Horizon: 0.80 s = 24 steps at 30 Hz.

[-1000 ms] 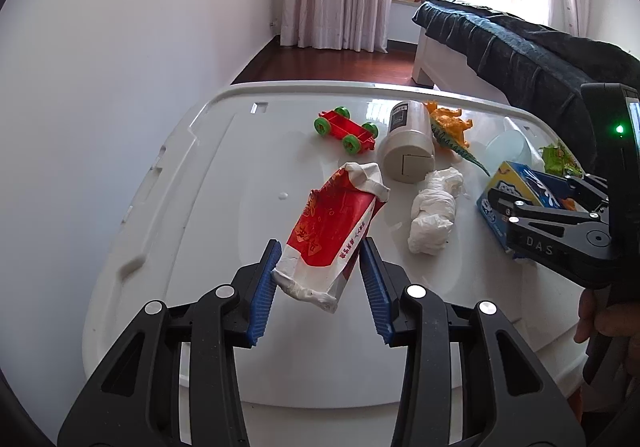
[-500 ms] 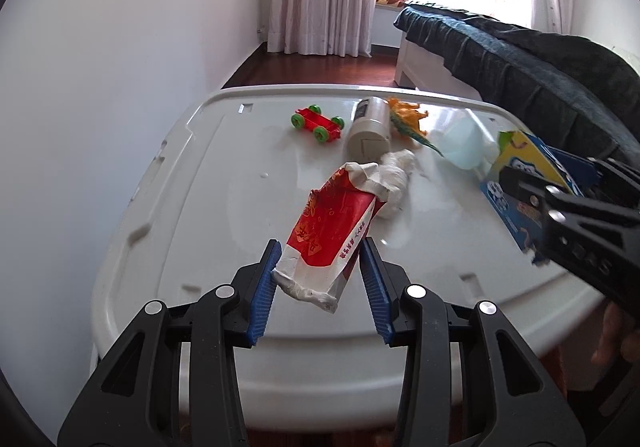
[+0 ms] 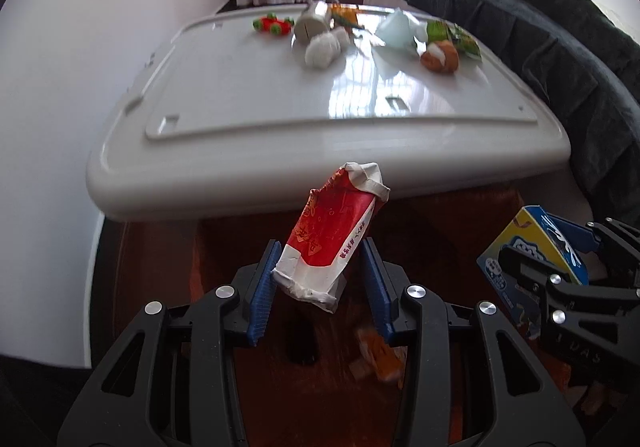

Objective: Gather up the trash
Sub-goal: 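Drop the toothpaste box and Oreo box into the bin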

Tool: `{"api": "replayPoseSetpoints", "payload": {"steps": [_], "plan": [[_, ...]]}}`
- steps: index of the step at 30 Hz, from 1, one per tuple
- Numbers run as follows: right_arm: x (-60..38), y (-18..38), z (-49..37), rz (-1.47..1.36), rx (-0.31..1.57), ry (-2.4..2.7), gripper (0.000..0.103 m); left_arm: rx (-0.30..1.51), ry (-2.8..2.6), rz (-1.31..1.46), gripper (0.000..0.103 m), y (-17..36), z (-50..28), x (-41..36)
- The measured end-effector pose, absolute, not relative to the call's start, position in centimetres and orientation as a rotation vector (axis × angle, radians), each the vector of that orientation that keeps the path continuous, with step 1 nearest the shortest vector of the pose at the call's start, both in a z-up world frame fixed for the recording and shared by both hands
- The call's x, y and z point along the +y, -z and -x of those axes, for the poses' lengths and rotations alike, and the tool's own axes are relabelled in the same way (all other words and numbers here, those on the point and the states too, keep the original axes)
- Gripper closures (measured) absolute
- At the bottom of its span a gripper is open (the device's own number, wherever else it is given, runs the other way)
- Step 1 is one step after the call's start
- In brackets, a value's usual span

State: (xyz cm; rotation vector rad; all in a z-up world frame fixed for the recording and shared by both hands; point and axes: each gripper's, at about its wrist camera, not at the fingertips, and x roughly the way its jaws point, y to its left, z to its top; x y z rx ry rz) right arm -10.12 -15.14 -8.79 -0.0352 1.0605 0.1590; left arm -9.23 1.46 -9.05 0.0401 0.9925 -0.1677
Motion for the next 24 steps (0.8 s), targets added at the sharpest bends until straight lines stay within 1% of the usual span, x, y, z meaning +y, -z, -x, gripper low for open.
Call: {"api": "replayPoseSetpoints", "payload": {"steps": [3, 4, 5, 6, 7, 8, 10, 11, 12, 13, 16, 24], "plan": [[-15.0, 9.6, 10.6, 0.041, 1.106, -0.154, 0.046, 1.014, 0.165, -0.057, 0.061, 9.8, 10.5, 1.4], [-14.9, 9.8, 10.6, 0.040, 1.121, -0.153, 0.045, 1.020, 0.169, -0.046, 0.056, 9.9, 10.8, 1.4], [-14.8, 9.9, 10.6, 0.038, 1.132, -0.154, 0.045, 1.025, 0.175, -0.028, 0.052, 9.9, 11.0, 1.5], [-14.8, 10.0, 10.8, 0.040, 1.133, -0.148, 0.037, 1.022, 0.176, -0.021, 0.042, 9.8, 11.0, 1.5], [-14.8, 9.9, 11.0, 0.044, 1.124, -0.139, 0.028, 1.011, 0.172, -0.020, 0.036, 9.6, 11.1, 1.5], [-14.9, 9.7, 11.1, 0.047, 1.108, -0.129, 0.026, 0.994, 0.165, -0.023, 0.033, 9.3, 11.2, 1.5], [-15.3, 9.1, 11.0, 0.052, 1.075, -0.108, 0.021, 0.951, 0.154, -0.030, 0.024, 8.5, 11.3, 1.4], [-15.6, 8.6, 11.0, 0.047, 1.054, -0.090, 0.019, 0.934, 0.147, -0.034, 0.022, 8.1, 11.3, 1.4], [-15.9, 8.4, 10.9, 0.042, 1.043, -0.080, 0.015, 0.909, 0.131, -0.042, 0.020, 7.7, 11.3, 1.4], [-16.3, 8.0, 10.9, 0.028, 1.025, -0.072, 0.014, 0.892, 0.121, -0.047, 0.018, 7.3, 11.2, 1.5], [-17.4, 7.1, 10.7, -0.007, 0.986, -0.052, 0.014, 0.845, 0.091, -0.041, 0.012, 5.9, 10.7, 1.9], [-18.8, 4.0, 8.1, 0.011, 0.882, -0.002, 0.014, 0.767, 0.097, -0.023, 0.012, 2.7, 6.1, 2.0]]}}
